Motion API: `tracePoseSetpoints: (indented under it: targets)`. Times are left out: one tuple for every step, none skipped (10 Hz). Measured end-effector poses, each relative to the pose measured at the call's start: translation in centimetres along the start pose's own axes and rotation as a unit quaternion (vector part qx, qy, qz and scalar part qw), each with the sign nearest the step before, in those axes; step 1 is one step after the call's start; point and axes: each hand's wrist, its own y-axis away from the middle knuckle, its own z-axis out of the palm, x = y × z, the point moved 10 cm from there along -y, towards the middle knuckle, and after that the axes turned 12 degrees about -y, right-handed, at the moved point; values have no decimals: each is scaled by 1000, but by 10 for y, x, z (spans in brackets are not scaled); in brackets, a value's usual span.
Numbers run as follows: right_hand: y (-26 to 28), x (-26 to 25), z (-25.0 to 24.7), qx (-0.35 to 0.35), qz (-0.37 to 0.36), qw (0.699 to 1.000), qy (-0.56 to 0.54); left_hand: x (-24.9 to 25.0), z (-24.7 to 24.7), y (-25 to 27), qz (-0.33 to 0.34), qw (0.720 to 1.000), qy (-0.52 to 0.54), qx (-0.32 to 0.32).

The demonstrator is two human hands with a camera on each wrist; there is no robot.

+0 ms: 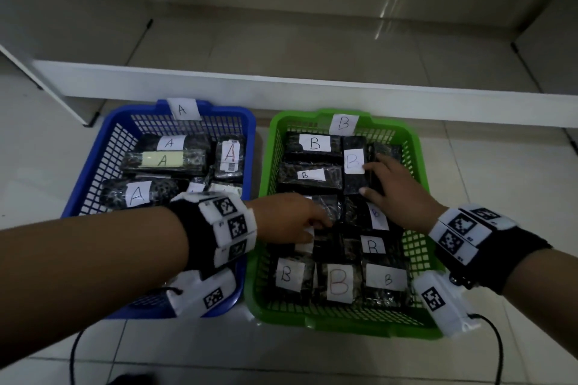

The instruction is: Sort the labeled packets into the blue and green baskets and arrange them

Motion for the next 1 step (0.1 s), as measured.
tracePoseSetpoints:
  targets:
    - [0,-6,-11,29,-17,999,-9,-9,-18,0,-39,995,90,18]
